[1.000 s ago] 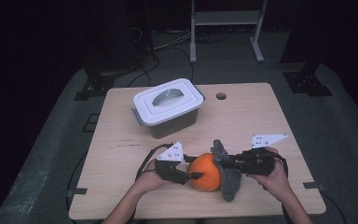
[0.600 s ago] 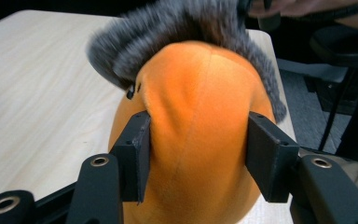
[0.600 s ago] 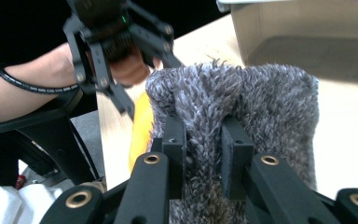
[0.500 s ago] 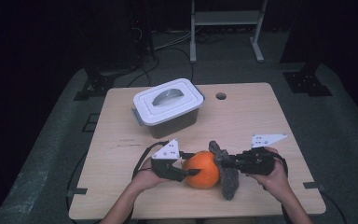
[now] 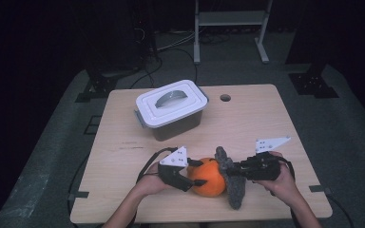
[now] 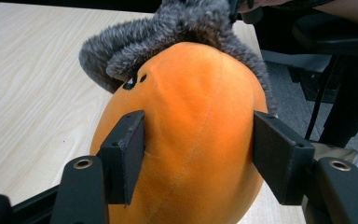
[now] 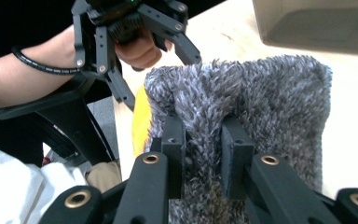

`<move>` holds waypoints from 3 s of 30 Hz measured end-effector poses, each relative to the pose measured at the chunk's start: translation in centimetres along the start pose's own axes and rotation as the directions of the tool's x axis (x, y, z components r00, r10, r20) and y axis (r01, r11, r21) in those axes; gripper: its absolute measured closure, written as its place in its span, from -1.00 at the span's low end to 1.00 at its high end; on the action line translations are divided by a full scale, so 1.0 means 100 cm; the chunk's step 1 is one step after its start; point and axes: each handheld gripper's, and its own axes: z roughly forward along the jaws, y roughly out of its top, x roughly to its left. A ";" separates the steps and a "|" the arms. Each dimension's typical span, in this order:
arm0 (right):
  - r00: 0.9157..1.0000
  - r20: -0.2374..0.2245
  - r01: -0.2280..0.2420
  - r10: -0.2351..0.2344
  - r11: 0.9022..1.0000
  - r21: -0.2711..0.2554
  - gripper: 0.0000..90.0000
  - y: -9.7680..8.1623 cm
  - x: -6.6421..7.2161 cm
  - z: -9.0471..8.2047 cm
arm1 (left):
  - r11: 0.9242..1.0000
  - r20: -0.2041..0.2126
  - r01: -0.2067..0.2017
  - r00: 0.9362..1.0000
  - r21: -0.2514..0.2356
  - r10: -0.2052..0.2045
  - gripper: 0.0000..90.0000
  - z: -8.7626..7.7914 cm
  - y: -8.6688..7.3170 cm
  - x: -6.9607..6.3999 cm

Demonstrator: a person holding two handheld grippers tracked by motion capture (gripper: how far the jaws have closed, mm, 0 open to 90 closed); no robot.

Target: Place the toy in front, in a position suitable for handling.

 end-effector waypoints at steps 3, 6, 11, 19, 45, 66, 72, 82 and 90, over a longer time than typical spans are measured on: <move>0.999 0.031 -0.017 0.017 1.000 0.014 0.64 -0.003 -0.004 -0.002 | 1.000 0.004 0.018 1.000 -0.002 -0.018 -0.17 -0.001 -0.002 0.002; 0.999 0.036 -0.004 0.004 1.000 0.005 0.64 0.001 0.000 -0.003 | 1.000 0.002 0.014 1.000 -0.002 -0.014 -0.19 0.000 -0.002 0.002; 0.998 0.010 0.060 -0.060 0.998 -0.028 0.64 0.017 0.016 0.004 | 1.000 -0.015 0.003 1.000 -0.018 -0.004 -0.13 0.001 -0.002 0.001; 0.994 0.112 -0.014 0.013 1.000 0.001 0.65 0.001 -0.007 -0.003 | 0.994 -0.077 0.070 0.994 -0.086 -0.077 0.10 -0.014 -0.001 0.010; 0.997 0.069 0.024 -0.019 0.997 -0.077 0.64 0.009 0.003 -0.004 | 1.000 -0.128 0.014 0.992 -0.026 -0.018 0.11 -0.008 0.008 -0.001; 0.990 0.100 0.097 -0.094 0.995 -0.024 0.65 0.017 0.018 0.011 | 1.000 -0.119 -0.001 0.993 -0.017 -0.001 -0.29 0.004 0.005 -0.003; 0.988 0.113 0.111 -0.108 0.994 -0.020 0.64 0.020 0.023 0.008 | 1.000 -0.117 0.005 0.993 0.002 -0.004 -0.28 0.012 0.001 -0.001; 0.982 0.121 0.147 -0.146 0.989 -0.003 0.65 0.024 0.029 0.012 | 1.000 -0.149 -0.017 0.989 -0.013 0.014 -0.04 0.011 0.007 -0.008; 0.987 0.130 0.100 -0.094 0.994 -0.044 0.65 0.020 0.021 0.000 | 1.000 -0.147 -0.026 0.989 -0.009 0.024 -0.02 0.014 0.009 -0.009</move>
